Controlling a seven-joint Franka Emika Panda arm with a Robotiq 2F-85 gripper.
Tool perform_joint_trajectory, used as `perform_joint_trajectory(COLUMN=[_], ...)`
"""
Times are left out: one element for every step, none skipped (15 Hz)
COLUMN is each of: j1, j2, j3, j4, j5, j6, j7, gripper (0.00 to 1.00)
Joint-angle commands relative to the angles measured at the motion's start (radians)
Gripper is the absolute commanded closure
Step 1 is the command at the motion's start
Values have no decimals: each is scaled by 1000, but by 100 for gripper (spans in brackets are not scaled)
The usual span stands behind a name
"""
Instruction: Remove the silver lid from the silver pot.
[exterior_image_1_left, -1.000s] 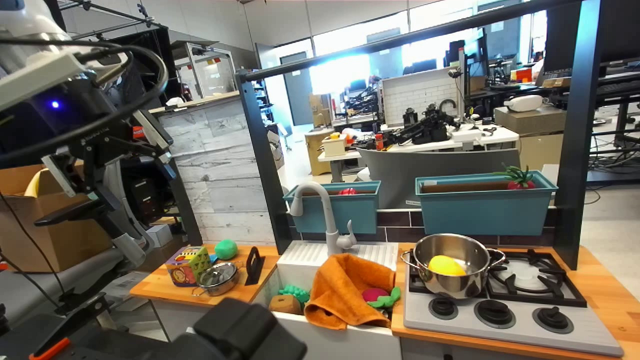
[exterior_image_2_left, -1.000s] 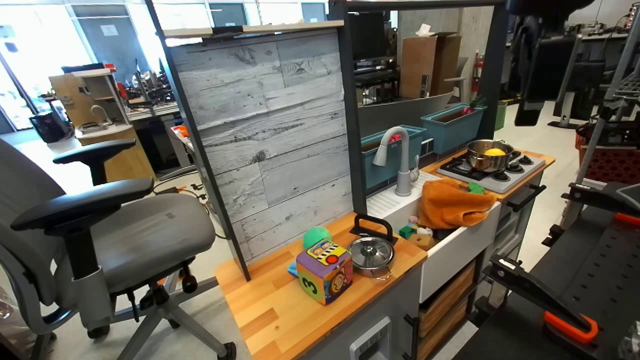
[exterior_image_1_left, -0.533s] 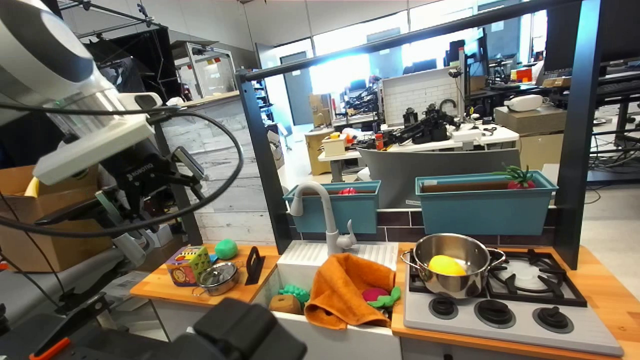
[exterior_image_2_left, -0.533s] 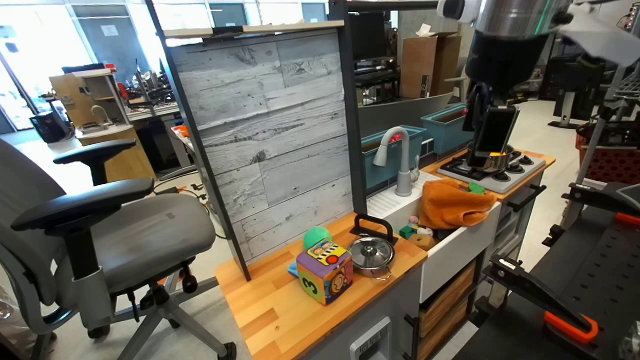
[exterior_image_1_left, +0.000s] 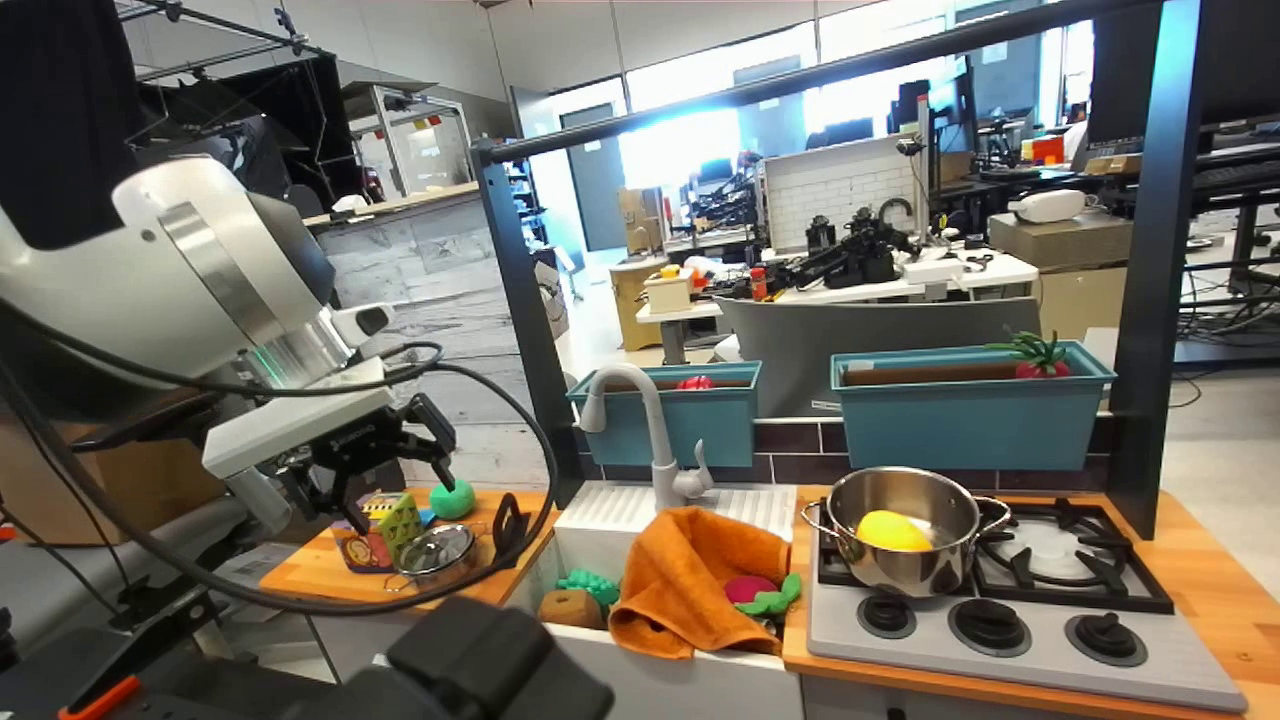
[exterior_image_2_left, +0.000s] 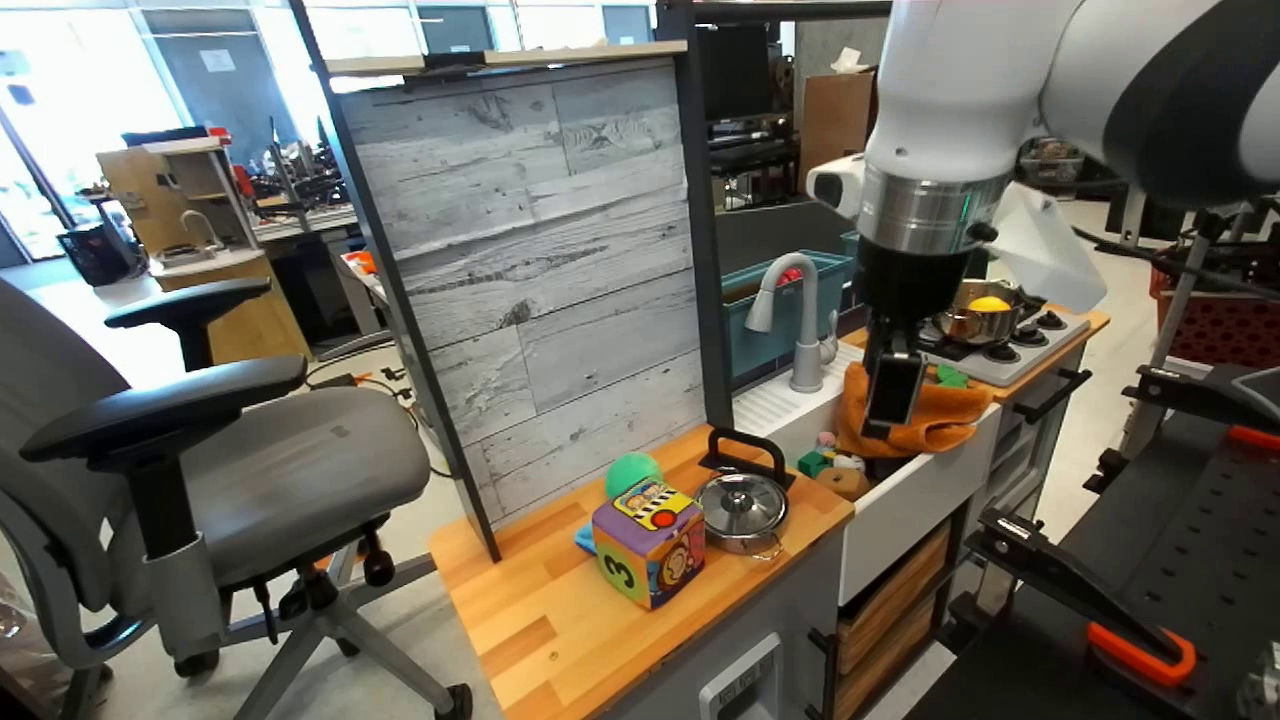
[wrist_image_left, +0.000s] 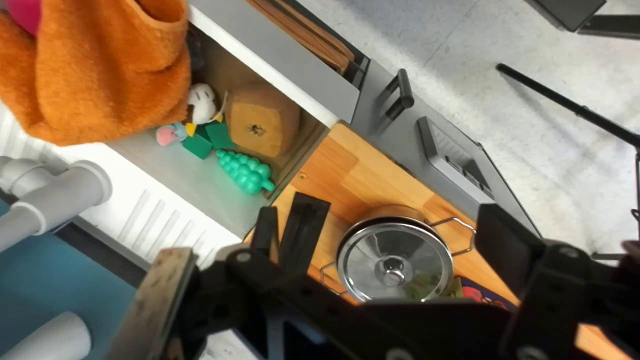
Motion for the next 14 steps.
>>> perform_joint_trajectory(j1=[55,68,82,88,87,95,99,111,117,123,132,138,151,163], j2=[214,263,306,342,372,392,406,413,422,429,437,441,443,445], j3=[-37,-43,-50,-48,-41,-41,-39,-45,-46,-46,-52,-54,-63,-74], j4=[169,209,250,284,312,335,351,363,376,386,397,403,410,416], j5=[-26,-18,-16,-8,1,-2,-5,-15,-18,-19,-22,-21,-25,-28], j6=[62,58,53,46,39,43,47,63,73,86,102,111,119,136], j7=[71,77,87,87,80,85,86,96,99,101,107,109,116,124], gripper=[0,0,0,0,0,0,0,0,0,0,0,0,0,0])
